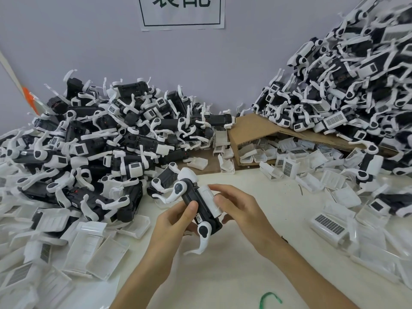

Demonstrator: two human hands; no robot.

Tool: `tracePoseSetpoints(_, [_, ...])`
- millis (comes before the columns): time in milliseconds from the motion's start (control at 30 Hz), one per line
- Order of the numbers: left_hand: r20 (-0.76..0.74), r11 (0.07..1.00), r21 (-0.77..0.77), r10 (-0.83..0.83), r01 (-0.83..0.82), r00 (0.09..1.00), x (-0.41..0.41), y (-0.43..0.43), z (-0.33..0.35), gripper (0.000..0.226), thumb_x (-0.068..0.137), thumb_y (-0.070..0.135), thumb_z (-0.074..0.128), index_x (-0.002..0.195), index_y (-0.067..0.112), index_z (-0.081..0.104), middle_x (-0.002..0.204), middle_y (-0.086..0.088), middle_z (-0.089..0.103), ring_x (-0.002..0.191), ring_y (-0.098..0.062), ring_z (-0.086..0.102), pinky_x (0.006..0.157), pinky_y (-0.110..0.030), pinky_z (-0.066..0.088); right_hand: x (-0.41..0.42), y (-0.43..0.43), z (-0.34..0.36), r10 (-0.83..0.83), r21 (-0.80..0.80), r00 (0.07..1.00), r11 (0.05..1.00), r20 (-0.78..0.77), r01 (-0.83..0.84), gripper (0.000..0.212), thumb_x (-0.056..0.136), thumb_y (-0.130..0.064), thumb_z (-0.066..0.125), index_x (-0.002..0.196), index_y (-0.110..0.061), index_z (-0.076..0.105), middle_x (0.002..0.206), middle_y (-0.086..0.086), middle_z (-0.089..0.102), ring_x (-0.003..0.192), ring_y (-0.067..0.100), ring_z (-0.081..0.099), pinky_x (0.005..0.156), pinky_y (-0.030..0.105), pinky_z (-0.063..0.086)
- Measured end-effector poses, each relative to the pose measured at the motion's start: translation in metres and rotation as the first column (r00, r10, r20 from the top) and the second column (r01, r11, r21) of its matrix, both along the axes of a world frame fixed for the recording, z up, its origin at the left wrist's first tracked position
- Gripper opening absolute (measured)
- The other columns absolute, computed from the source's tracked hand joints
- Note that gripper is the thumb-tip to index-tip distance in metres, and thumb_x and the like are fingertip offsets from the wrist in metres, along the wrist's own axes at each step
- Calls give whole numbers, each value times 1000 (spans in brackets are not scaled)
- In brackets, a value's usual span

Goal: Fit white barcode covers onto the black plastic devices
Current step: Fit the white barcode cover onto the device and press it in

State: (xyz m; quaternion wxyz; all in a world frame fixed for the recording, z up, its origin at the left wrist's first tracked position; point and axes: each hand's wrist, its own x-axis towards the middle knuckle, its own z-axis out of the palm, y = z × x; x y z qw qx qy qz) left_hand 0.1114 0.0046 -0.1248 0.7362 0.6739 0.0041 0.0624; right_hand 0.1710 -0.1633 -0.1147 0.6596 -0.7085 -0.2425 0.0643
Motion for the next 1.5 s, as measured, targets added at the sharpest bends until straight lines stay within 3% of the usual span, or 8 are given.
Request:
tracePoseSetpoints(100, [3,1000,6,0,0,1000,0,2,-1,29,82,56,61,77,30,74,67,5,64,64,-12,58,70,-22,49,-1,0,0,19,-5,1000,1000,6,-19,35,83,-48,68,117,-41,69,100,-3,72,89,17,67,73,29,56])
tracePoseSetpoints(200, [-11,1000,-3,5,-5,1000,0,3,-2,39,82,57,62,90,22,76,78,-9,68,74,-20,61,78,-32,49,1,0,0,17,48,999,999,-51,-15,35,86,-39,64,119,-29,69,94,-4,74,87,18,68,78,40,56])
tracePoseSetpoints(400, [8,999,47,17,-18,1000,-1,-3,1,25,81,53,61,76,33,75,63,10,63,55,-8,53,56,-13,44,-3,0,0,-2,39,1000,999,-3,2,33,84,-37,67,115,-25,65,98,2,74,86,15,67,69,25,51])
tracePoseSetpoints(500, [17,998,60,31,-32,999,-3,-3,2,25,82,53,63,86,33,77,65,10,64,55,-8,54,56,-13,44,-2,2,-1,-5,34,1000,999,4,5,30,81,-38,70,106,-21,63,95,-1,74,81,10,65,68,24,51])
tracePoseSetpoints(933, [48,986,76,142,-145,989,-6,-6,5,31,78,58,60,78,31,75,57,10,59,50,-8,49,51,-12,41,-5,6,-8,20,15,999,1000,50,-21,35,85,-50,65,98,-18,61,98,-7,73,86,12,67,70,26,52])
tracePoseSetpoints(1067, [25,980,75,185,-186,982,-6,-5,5,34,77,60,61,72,29,73,54,11,54,49,-8,46,49,-12,39,-4,7,-10,21,1,999,1000,47,-21,21,93,-35,62,102,-17,63,99,-11,73,92,15,68,70,27,55])
tracePoseSetpoints(1267, [-24,982,45,184,-183,983,-6,-7,7,37,71,66,59,70,31,73,54,9,54,48,-8,48,48,-12,39,-5,8,-11,-12,36,1000,999,2,12,21,95,-31,61,109,-16,65,102,0,72,94,22,69,81,51,59])
tracePoseSetpoints(1500, [-44,986,12,167,-167,985,-7,-5,6,46,70,67,60,83,27,76,59,6,57,50,-9,49,49,-15,41,-4,7,-11,13,4,1000,1000,21,-13,26,91,-39,61,106,-18,65,102,-6,73,93,15,69,74,33,58])
